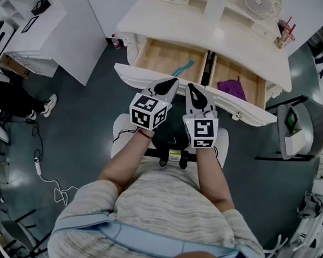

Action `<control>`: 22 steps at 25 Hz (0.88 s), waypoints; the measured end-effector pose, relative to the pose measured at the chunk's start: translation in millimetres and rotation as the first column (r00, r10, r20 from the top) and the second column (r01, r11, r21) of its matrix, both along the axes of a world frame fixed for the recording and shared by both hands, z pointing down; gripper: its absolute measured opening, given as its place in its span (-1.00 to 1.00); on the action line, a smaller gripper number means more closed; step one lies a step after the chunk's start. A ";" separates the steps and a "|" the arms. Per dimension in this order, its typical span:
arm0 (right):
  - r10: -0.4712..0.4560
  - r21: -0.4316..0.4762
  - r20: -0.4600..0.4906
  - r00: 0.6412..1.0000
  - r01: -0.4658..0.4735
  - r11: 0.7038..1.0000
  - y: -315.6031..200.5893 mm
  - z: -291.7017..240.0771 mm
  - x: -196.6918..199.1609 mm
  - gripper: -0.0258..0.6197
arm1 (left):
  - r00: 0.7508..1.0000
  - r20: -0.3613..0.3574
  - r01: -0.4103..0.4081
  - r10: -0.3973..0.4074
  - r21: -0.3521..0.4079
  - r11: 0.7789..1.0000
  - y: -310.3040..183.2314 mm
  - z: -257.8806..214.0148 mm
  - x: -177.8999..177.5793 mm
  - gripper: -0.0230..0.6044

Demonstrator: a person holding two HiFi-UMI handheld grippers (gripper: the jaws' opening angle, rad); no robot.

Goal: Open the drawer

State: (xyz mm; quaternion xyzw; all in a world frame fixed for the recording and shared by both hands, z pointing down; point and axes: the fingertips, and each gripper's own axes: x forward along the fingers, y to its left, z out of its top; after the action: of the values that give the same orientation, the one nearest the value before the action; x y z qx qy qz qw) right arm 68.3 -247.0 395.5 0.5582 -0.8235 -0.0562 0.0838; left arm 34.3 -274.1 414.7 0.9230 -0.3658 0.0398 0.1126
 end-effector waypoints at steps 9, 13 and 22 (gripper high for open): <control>-0.002 -0.014 -0.006 1.000 0.002 1.000 -0.5 4.2 2.3 -0.89 | 0.999 -0.026 0.034 -0.033 0.045 0.998 7.4 -8.3 3.4 -0.88; -0.021 -0.037 -0.012 1.000 0.021 0.999 -1.0 6.9 -2.7 -0.89 | 0.999 0.027 0.015 -0.020 0.154 0.988 12.0 -9.5 7.0 -0.88; -0.030 -0.071 0.001 1.000 0.030 0.997 -1.9 11.3 -4.8 -0.89 | 0.996 0.092 -0.018 -0.002 0.217 0.976 16.2 -8.5 12.0 -0.88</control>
State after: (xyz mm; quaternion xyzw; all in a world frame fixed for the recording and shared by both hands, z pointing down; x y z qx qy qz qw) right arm 63.5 -248.8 406.7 0.5426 -0.8332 -0.0283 0.1027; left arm 46.3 -257.9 406.2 0.9284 -0.3692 0.0421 -0.0061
